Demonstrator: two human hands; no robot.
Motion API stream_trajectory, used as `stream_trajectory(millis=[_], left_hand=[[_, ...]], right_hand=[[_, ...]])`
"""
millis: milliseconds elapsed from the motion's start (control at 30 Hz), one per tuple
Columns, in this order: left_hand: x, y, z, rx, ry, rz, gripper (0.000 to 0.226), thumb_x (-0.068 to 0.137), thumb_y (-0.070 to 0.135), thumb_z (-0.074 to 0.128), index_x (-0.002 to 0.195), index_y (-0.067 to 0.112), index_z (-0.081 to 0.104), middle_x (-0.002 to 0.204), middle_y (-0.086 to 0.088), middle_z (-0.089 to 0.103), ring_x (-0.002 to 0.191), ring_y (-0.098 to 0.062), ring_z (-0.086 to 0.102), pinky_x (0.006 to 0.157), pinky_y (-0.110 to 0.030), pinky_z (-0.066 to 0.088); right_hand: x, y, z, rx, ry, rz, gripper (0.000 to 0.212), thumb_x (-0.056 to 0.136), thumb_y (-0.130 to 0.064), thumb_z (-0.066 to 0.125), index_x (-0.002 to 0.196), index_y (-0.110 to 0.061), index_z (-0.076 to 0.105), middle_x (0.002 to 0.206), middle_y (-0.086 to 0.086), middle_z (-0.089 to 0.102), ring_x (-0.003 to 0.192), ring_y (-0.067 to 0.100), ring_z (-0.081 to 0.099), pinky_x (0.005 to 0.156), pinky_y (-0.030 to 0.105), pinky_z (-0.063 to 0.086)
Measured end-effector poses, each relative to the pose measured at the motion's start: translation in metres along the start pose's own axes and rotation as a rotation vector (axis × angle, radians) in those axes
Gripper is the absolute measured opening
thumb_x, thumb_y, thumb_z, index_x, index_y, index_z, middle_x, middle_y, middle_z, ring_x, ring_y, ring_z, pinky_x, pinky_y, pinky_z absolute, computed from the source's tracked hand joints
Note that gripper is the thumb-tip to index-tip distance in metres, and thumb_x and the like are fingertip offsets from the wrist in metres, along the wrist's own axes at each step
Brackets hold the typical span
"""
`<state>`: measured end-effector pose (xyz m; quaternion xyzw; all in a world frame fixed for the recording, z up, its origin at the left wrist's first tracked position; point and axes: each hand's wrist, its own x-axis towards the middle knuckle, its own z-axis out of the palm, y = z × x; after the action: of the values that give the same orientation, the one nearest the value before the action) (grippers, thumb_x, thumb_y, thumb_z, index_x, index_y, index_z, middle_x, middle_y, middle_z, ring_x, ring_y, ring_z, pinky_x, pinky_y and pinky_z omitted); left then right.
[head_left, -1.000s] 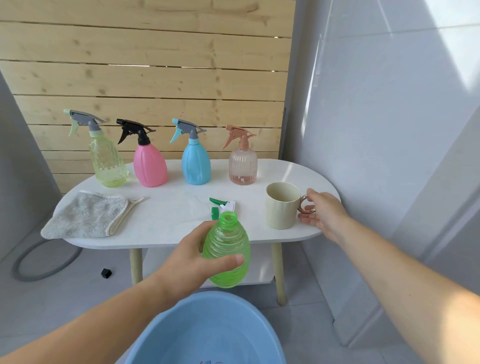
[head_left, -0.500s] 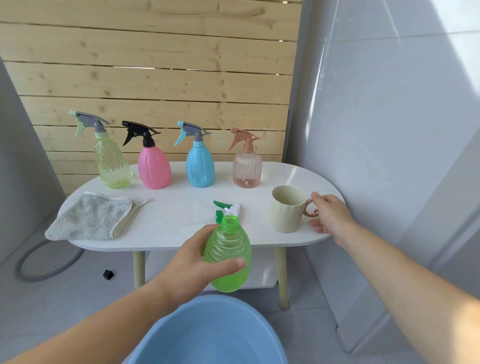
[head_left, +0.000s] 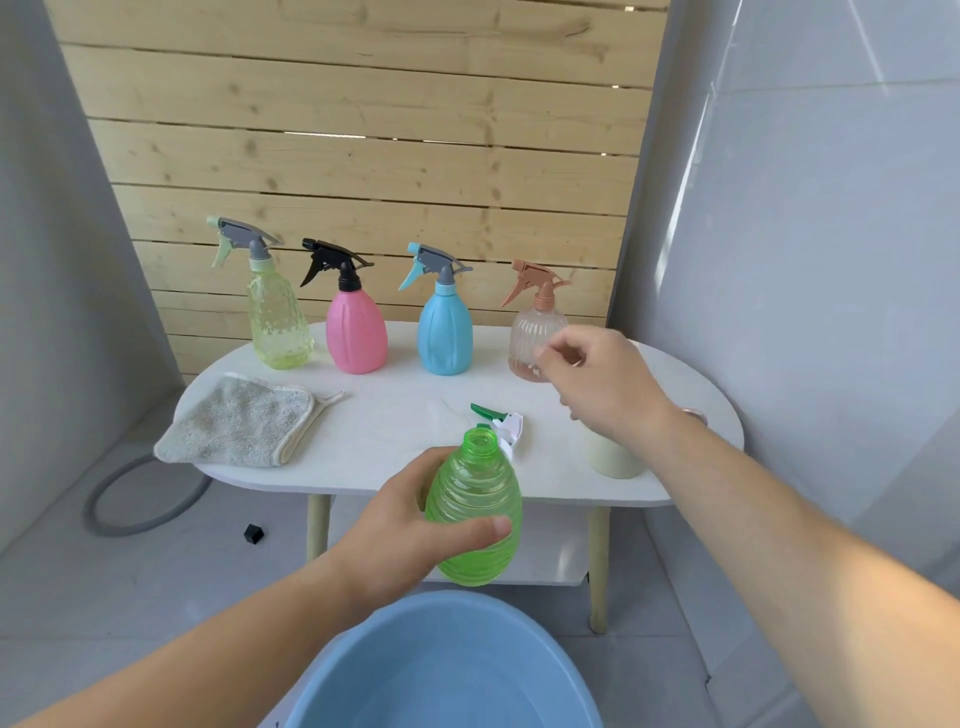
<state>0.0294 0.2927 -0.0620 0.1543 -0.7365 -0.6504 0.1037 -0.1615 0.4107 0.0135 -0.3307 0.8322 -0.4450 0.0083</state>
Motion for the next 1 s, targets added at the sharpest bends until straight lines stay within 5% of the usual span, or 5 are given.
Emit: stream_trajectory(millis=[167,267,367,600,1000], left_hand=[[-0.006,-0.007,-0.019,-0.007,0.014,-0.01,0.059,0.068,0.026,0.088,0.122,0.026,0.064,0.109,0.006,0.076,0.102,-0.009,0.071,0.08,-0.018,0.056],[-0.008,-0.012,-0.028,-0.009,0.02,-0.026,0.06,0.069,0.027,0.089,0.123,0.028,0.064,0.11,0.008,0.076,0.103,-0.007,0.071,0.081,-0.019,0.056],[-0.008,-0.014,-0.034,-0.009,0.042,-0.032,0.061,0.067,0.027,0.088,0.123,0.027,0.064,0.109,0.008,0.075,0.103,-0.007,0.071,0.079,-0.017,0.056],[-0.008,-0.019,-0.041,-0.011,0.047,-0.052,0.055,0.074,0.018,0.09,0.122,0.025,0.064,0.108,0.005,0.076,0.101,-0.008,0.071,0.077,-0.016,0.054],[-0.005,-0.017,-0.046,0.0,0.096,-0.037,0.062,0.066,0.033,0.09,0.122,0.03,0.064,0.111,0.005,0.076,0.107,-0.014,0.072,0.095,-0.034,0.056]], right_hand=[[0.007,0.007,0.048,-0.138,-0.201,0.031,0.019,0.094,-0.036,0.059,0.101,-0.022,0.071,0.099,-0.003,0.064,0.071,0.006,0.056,0.068,0.029,0.05],[0.014,0.023,0.071,-0.29,-0.292,0.106,0.038,0.091,-0.048,0.06,0.125,-0.03,0.062,0.137,0.008,0.042,0.114,0.02,0.053,0.089,0.029,0.043],[0.019,0.034,0.086,-0.383,-0.376,0.21,0.052,0.087,-0.059,0.06,0.134,-0.036,0.055,0.136,0.011,0.037,0.131,0.031,0.036,0.105,0.035,0.036],[0.024,0.045,0.103,-0.391,-0.357,0.284,0.044,0.089,-0.053,0.061,0.128,-0.033,0.059,0.131,0.012,0.042,0.123,0.034,0.038,0.097,0.03,0.033],[0.027,-0.005,0.059,-0.077,-0.135,0.042,0.04,0.094,-0.03,0.066,0.129,-0.013,0.059,0.139,0.007,0.052,0.108,0.018,0.05,0.085,0.024,0.034]])
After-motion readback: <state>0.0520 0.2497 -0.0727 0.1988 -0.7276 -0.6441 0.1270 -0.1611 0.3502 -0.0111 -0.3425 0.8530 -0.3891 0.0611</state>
